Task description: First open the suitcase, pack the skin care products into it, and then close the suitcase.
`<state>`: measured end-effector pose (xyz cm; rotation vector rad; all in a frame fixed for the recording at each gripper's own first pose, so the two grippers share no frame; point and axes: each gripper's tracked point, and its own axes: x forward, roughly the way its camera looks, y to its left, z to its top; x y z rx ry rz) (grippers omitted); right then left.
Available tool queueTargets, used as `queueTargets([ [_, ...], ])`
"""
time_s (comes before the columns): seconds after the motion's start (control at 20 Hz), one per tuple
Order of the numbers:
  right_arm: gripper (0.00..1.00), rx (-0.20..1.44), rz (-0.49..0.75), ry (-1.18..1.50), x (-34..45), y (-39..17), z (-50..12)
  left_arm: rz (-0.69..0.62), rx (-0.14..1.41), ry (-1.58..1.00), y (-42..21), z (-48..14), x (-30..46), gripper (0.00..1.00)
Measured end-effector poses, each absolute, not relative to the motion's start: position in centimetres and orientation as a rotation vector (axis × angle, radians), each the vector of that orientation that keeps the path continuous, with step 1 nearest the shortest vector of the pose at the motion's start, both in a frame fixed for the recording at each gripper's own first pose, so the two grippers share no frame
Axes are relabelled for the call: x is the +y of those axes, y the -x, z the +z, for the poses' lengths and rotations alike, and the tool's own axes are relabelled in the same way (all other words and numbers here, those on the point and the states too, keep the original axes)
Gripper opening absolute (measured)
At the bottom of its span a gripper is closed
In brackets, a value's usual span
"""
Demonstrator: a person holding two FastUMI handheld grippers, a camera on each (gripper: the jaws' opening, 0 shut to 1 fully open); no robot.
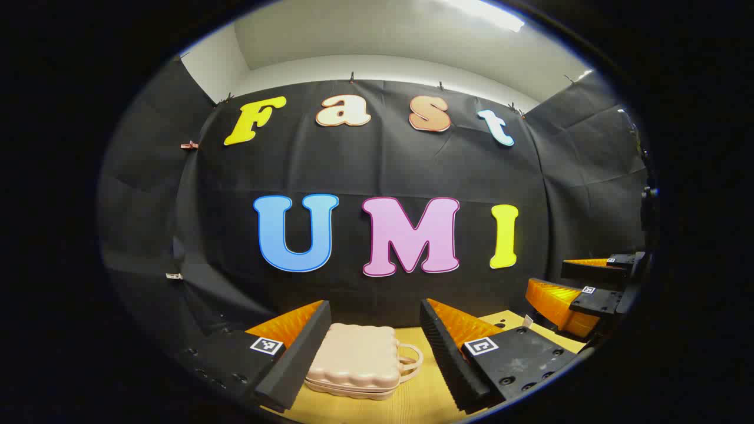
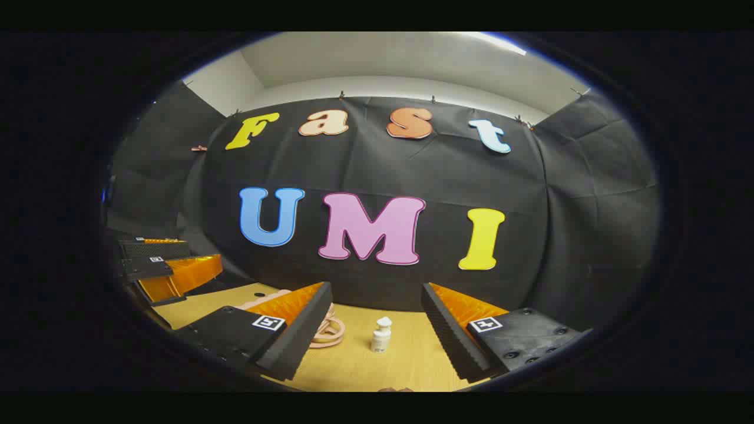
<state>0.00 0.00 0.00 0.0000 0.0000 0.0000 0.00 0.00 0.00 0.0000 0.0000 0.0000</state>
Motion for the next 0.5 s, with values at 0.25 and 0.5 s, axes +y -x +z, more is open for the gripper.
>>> queueTargets([
  [0.25,0.97,0.004,0.011,0.003,-0.2,-0.5,-0.4,0.036,0.024,0.042,-0.3,-1.3,1.1,0.96],
  [0.5,0.97,0.012,0.01,-0.001,-0.6,-1.5,-1.1,0.063,0.036,0.067,-1.2,-1.9,1.9,0.96],
])
